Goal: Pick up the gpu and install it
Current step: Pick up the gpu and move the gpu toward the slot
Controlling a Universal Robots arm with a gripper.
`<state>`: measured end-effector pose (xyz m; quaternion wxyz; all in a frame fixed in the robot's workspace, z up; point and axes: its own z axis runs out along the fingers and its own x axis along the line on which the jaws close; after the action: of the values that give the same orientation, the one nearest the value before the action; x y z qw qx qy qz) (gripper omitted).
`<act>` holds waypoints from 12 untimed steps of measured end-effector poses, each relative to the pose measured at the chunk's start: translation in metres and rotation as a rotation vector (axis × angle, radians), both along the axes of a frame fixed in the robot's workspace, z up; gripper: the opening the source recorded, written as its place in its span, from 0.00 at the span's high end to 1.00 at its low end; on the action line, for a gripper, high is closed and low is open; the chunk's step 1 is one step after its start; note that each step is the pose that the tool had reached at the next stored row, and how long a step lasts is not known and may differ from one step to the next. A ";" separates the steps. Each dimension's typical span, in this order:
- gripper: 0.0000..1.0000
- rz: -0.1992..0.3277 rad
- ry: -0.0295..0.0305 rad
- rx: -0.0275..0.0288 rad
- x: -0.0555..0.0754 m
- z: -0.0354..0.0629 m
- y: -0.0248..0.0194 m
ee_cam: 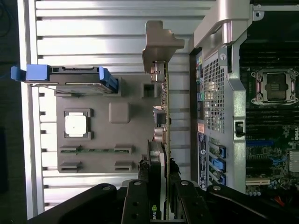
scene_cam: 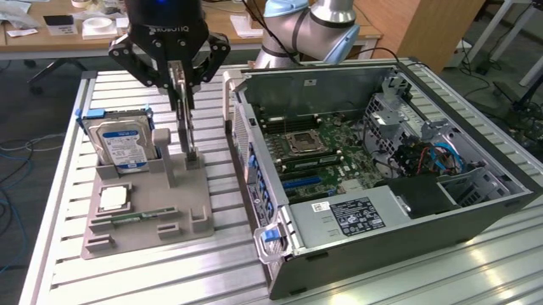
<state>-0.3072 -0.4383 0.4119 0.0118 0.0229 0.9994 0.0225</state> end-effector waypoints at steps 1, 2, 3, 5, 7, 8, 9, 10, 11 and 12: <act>0.73 0.000 -0.0001 0.0001 0.000 0.0009 0.0000; 0.73 0.000 -0.0001 0.0001 0.000 0.0012 0.0000; 0.73 0.000 -0.0002 0.0001 0.000 0.0011 0.0000; 0.73 0.000 -0.0001 0.0000 0.000 0.0012 0.0000; 0.73 0.000 0.0000 0.0000 0.000 0.0013 0.0000; 0.73 0.000 0.0002 -0.0002 0.000 0.0019 0.0000; 0.73 0.000 0.0002 -0.0002 0.000 0.0028 0.0000; 0.73 0.000 0.0001 -0.0001 0.000 0.0042 0.0000; 0.73 0.000 0.0001 -0.0001 0.000 0.0063 0.0000; 0.73 0.000 0.0000 0.0000 0.000 0.0085 0.0000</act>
<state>-0.3072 -0.4383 0.4204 0.0118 0.0229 0.9994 0.0225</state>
